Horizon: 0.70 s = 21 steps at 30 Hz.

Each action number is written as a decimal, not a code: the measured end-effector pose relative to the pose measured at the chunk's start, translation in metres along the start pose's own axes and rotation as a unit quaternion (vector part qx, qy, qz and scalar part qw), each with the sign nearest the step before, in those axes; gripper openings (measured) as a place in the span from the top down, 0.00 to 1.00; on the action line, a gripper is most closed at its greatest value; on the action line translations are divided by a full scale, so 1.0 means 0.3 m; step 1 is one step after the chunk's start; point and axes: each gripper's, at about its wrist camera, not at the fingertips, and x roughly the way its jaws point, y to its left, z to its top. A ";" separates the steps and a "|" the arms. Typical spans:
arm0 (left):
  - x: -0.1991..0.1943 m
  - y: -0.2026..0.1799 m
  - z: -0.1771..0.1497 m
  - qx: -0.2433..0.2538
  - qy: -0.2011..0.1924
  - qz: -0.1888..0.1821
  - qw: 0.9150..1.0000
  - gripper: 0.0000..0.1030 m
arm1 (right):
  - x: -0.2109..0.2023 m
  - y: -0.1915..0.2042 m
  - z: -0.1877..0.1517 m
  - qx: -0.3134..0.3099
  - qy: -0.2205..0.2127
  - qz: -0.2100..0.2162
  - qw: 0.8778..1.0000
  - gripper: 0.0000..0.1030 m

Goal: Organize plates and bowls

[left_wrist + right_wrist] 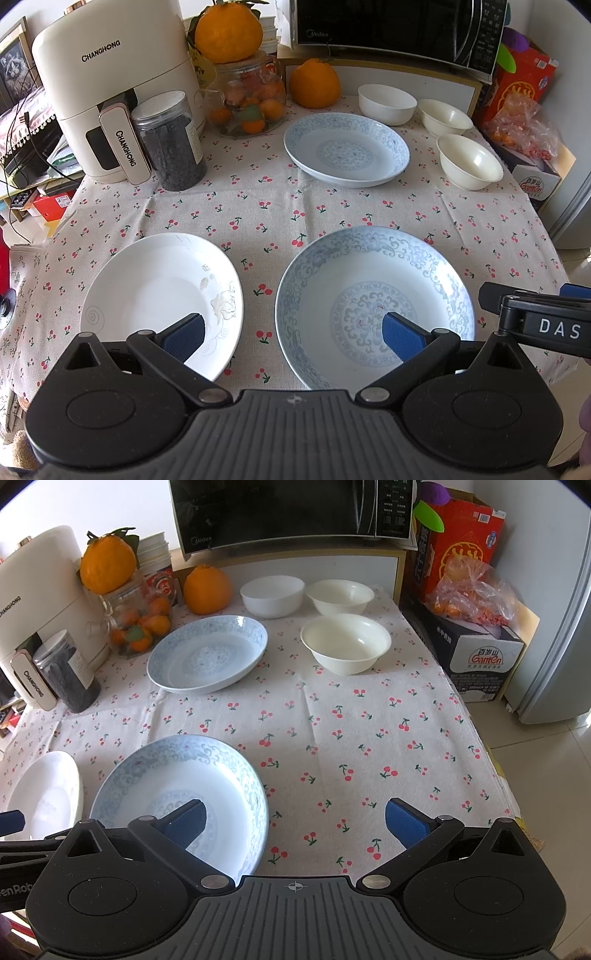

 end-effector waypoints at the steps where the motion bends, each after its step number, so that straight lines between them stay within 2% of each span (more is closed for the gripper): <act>1: 0.002 -0.001 -0.001 0.000 0.000 0.001 1.000 0.00 | -0.002 -0.001 0.000 0.001 -0.001 0.000 1.000 0.00; 21: -0.003 0.023 0.039 -0.006 -0.012 0.002 1.000 0.00 | 0.004 0.004 0.030 0.007 0.000 -0.010 1.000 0.00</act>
